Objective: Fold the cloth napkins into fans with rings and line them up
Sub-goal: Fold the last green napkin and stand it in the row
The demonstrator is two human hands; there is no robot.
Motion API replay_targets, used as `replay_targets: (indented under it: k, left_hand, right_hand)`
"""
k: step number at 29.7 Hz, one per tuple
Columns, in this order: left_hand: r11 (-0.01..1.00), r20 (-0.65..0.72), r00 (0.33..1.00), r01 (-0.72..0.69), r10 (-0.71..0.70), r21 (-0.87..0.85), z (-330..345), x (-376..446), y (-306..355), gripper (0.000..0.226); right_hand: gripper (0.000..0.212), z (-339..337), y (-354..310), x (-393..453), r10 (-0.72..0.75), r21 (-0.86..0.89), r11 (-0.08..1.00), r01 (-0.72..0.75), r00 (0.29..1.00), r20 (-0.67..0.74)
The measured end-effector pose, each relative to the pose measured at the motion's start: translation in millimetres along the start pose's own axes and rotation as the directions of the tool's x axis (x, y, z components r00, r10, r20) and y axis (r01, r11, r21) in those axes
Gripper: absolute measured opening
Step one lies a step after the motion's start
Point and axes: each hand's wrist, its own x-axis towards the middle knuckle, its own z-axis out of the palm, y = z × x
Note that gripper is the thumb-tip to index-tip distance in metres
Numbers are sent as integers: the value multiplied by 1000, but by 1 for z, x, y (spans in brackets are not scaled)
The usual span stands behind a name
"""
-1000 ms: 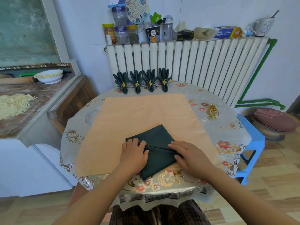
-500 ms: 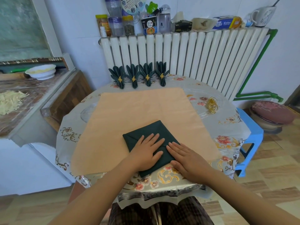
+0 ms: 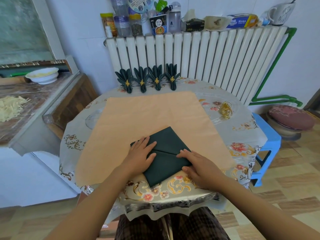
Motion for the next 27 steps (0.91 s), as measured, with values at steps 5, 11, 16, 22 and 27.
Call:
replay_targets:
  k: [5, 11, 16, 22, 27]
  left_hand:
    - [953, -197, 941, -295, 276, -71, -5, -35, 16, 42]
    - [953, -37, 952, -303, 304, 27, -8, -48, 32, 41]
    - [952, 50, 959, -285, 281, 115, -18, -45, 43, 40]
    - [964, 92, 963, -260, 254, 59, -29, -36, 44, 40]
    - [959, 83, 956, -279, 282, -42, -33, -40, 31, 34]
  right_hand:
    - [20, -4, -1, 4, -63, -61, 996, 62, 998, -14]
    - [23, -9, -1, 4, -72, -80, 994, 73, 997, 12]
    - [30, -13, -5, 7, -65, -101, 992, 70, 996, 55]
    - [26, -12, -5, 10, -76, -158, 984, 77, 997, 15]
    - [15, -8, -2, 11, -77, -142, 987, 72, 997, -28]
